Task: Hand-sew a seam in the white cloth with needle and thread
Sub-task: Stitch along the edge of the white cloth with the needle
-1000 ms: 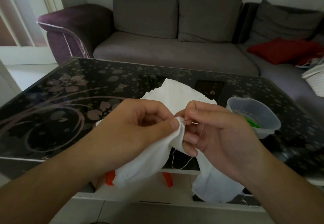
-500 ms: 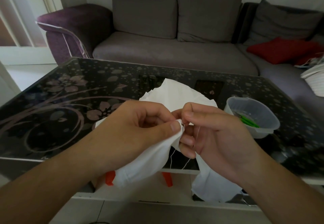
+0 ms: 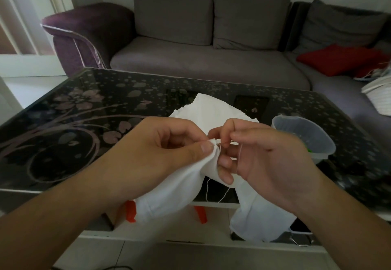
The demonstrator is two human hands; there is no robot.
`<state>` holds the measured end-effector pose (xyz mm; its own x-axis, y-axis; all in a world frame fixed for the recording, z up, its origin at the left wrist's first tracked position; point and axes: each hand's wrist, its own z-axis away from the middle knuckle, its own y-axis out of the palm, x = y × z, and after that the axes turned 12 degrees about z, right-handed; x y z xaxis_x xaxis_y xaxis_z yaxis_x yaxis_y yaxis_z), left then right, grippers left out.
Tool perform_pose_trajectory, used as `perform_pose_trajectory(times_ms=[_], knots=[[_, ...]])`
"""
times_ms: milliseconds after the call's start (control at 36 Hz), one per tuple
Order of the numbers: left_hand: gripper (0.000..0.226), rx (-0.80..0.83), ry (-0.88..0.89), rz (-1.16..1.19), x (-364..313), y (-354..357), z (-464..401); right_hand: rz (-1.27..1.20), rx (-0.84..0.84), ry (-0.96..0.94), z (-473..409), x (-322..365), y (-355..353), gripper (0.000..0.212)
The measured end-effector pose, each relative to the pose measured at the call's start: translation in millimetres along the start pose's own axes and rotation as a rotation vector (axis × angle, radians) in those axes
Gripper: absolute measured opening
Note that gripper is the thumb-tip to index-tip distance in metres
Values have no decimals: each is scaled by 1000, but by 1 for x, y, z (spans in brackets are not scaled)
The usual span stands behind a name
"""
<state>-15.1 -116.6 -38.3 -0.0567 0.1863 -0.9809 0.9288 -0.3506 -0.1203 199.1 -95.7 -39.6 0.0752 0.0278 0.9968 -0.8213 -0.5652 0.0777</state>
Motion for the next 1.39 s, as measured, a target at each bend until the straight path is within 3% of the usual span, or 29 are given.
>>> perform_pose_trajectory(times_ms=[472,694,1083,1389], knots=[[12,52,-37,-16,1,-1,0,454,-124,2,4,-4,3,25],[11,0,-72,3,-1,-2,0,671,-200,19,4,5,-4,23],[12,-8,-105,8,-2,-4,1,1002,-174,31,4,6,-8,18],[14,-25,-138,37,-2,-2,0,1033,-287,-64,2,2,-4,24]])
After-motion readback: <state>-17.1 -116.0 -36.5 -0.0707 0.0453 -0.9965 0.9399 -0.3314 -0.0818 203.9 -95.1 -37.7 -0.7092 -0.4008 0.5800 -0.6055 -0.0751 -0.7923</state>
